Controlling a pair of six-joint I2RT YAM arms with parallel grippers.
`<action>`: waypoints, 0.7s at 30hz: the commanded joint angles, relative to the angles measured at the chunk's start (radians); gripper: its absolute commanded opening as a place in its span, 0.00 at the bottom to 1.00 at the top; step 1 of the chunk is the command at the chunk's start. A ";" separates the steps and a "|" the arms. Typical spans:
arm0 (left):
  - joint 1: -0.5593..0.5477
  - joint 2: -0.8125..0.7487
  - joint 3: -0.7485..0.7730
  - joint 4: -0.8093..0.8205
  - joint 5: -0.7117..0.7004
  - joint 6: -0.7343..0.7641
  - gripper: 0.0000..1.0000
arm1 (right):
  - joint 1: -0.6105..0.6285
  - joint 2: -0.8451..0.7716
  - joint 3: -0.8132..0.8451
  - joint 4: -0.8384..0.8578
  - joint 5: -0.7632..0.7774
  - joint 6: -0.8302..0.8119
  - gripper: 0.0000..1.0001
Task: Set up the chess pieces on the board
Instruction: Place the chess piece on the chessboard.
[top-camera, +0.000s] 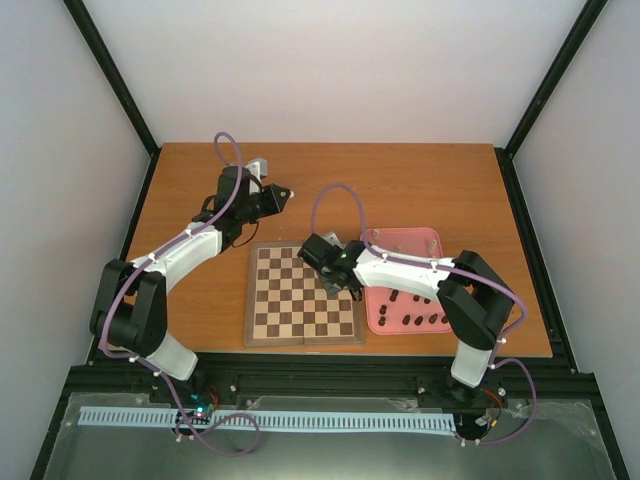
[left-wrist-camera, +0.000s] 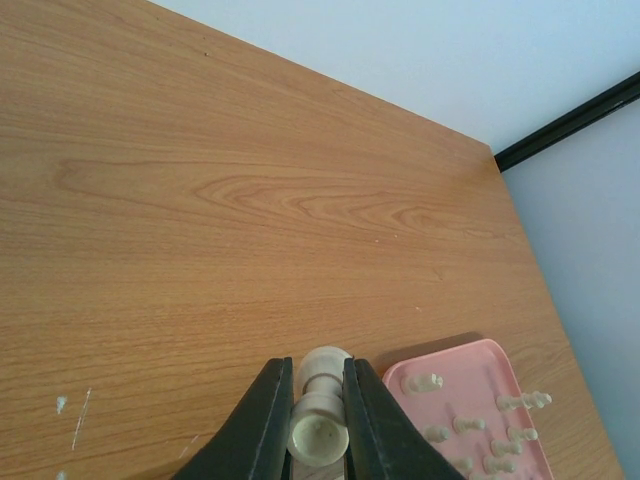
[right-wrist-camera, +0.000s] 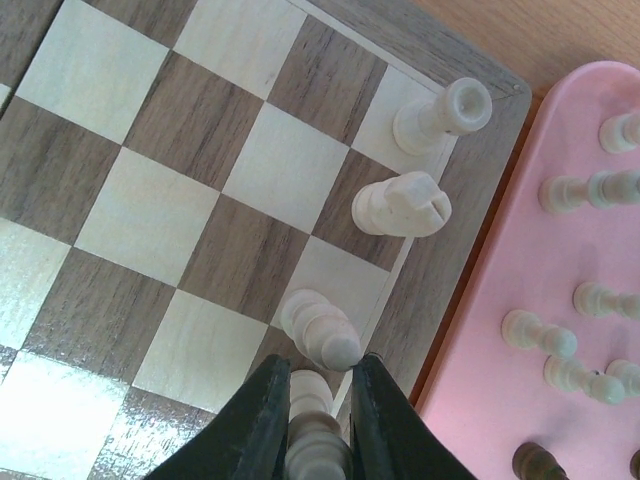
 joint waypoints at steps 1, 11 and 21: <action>0.006 0.008 0.041 0.024 0.012 0.012 0.01 | 0.008 -0.039 -0.021 0.018 -0.010 0.021 0.18; 0.006 0.003 0.040 0.023 0.014 0.012 0.01 | 0.008 -0.031 -0.031 0.042 -0.003 0.023 0.18; 0.006 -0.001 0.039 0.023 0.014 0.011 0.01 | 0.008 -0.018 -0.028 0.050 -0.007 0.025 0.19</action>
